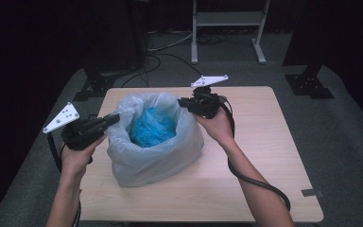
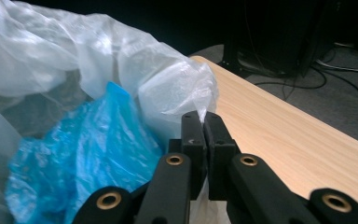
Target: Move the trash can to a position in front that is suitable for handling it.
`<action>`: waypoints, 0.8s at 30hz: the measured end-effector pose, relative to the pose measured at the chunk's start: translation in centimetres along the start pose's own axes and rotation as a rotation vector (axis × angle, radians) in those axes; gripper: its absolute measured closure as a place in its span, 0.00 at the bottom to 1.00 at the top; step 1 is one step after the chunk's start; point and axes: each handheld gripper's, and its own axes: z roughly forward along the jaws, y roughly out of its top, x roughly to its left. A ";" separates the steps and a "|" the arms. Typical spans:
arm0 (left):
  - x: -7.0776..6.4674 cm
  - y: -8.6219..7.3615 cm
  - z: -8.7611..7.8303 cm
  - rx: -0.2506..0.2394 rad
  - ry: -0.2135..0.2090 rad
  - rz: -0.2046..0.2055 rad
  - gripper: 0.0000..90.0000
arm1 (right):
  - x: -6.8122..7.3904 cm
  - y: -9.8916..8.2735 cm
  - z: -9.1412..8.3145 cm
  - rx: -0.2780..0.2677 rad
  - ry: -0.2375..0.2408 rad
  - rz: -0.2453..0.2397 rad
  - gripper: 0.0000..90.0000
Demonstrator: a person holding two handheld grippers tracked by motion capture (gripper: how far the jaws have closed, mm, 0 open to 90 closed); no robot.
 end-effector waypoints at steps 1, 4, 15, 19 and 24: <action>-0.1 0.1 0.2 0.002 -0.006 0.002 0.99 | 0.2 0.1 0.0 -0.003 0.011 0.008 0.99; -0.5 0.2 0.7 0.005 -0.027 0.002 0.99 | 0.8 0.5 -0.1 -0.009 0.047 0.025 0.99; -2.1 0.5 2.7 0.036 -0.102 0.004 0.99 | 4.2 1.9 0.0 -0.025 0.178 0.010 0.99; -2.6 0.7 3.3 0.046 -0.121 0.005 0.99 | 5.8 1.9 0.3 -0.019 0.208 -0.034 0.99; -2.5 0.7 3.5 0.052 -0.129 -0.013 0.99 | 7.2 1.3 0.2 -0.015 0.236 -0.086 0.99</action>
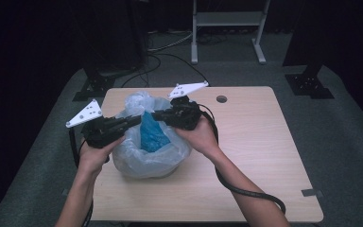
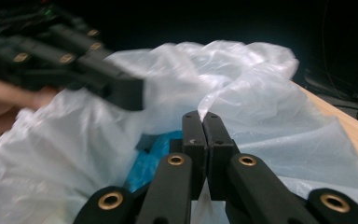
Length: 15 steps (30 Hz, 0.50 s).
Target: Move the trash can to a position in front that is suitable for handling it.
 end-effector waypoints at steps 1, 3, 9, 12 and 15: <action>0.0 0.0 0.0 0.004 -0.003 -0.003 0.99 | 0.2 -0.2 0.0 0.000 0.003 0.000 0.99; 0.0 0.0 0.2 0.016 -0.004 -0.007 0.99 | 0.5 -0.5 0.1 -0.001 0.011 -0.007 0.99; 0.3 -0.2 1.0 0.059 -0.021 -0.047 0.95 | 1.5 -1.2 0.3 0.005 0.033 -0.044 0.99; 0.4 -0.3 1.3 0.064 -0.046 -0.077 0.86 | 2.0 -1.4 0.4 0.018 0.037 -0.073 0.99; 0.7 -0.4 1.4 0.079 -0.047 -0.107 0.80 | 2.4 -1.6 0.3 0.026 0.040 -0.097 0.99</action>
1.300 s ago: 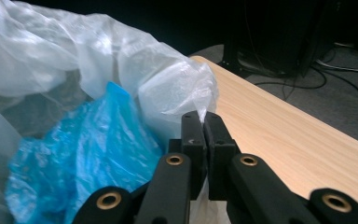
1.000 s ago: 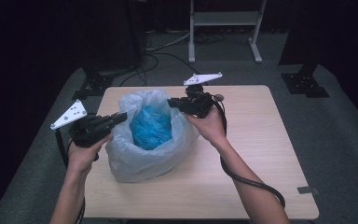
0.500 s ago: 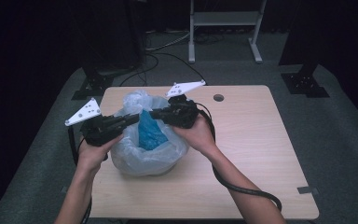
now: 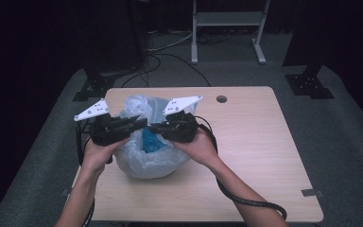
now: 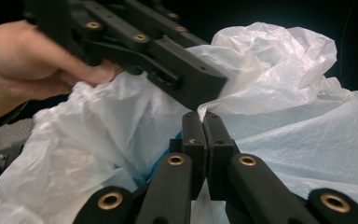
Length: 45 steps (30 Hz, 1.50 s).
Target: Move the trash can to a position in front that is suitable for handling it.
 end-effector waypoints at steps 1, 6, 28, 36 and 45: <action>0.1 0.0 0.0 0.002 -0.001 -0.015 0.76 | 0.1 0.0 0.0 0.002 0.004 -0.008 0.99; 0.2 0.1 0.3 0.022 -0.009 -0.044 0.70 | 0.9 -0.2 0.1 0.025 0.019 -0.063 0.99; -0.5 0.6 1.2 0.027 -0.029 0.005 1.00 | 1.6 -1.1 -0.1 0.021 0.059 -0.085 0.84; -1.1 1.3 1.3 -0.029 -0.070 0.018 1.00 | -0.9 -1.6 -0.7 -0.039 0.045 0.084 0.43; -2.9 2.1 2.7 -0.021 -0.122 0.057 1.00 | -1.1 -1.1 0.4 -0.029 0.087 0.104 0.32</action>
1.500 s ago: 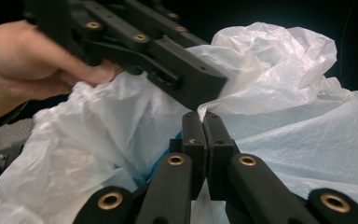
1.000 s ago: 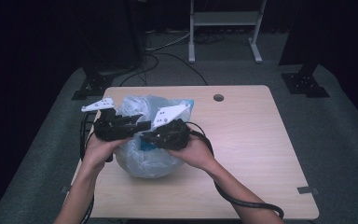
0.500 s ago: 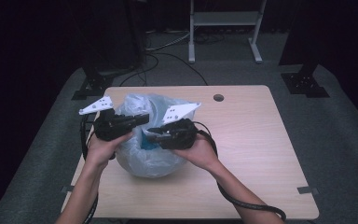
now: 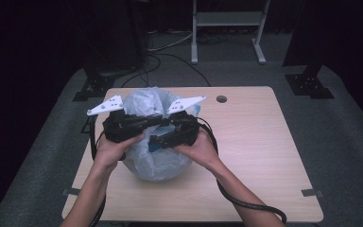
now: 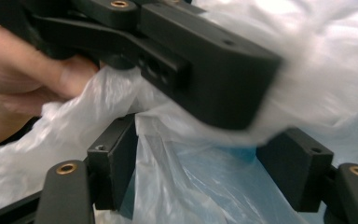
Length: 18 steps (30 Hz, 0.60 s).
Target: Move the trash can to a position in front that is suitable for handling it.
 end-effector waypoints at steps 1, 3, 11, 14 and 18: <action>-0.2 0.1 0.1 -0.002 -0.005 0.004 1.00 | 0.1 0.1 0.1 0.001 0.003 -0.006 0.32; -0.4 0.2 0.4 0.001 -0.009 0.009 1.00 | 0.3 0.1 0.1 -0.001 0.014 -0.020 0.35; -0.6 0.2 1.0 -0.009 -0.018 0.006 1.00 | 0.5 0.0 -0.2 -0.039 0.000 -0.047 0.68; -0.6 0.2 1.0 -0.010 -0.021 0.007 1.00 | 0.5 -0.2 -0.3 -0.059 -0.012 -0.054 0.81; -0.5 0.1 0.7 -0.023 -0.026 0.003 0.98 | 0.4 -0.3 -0.3 -0.059 -0.021 -0.042 0.91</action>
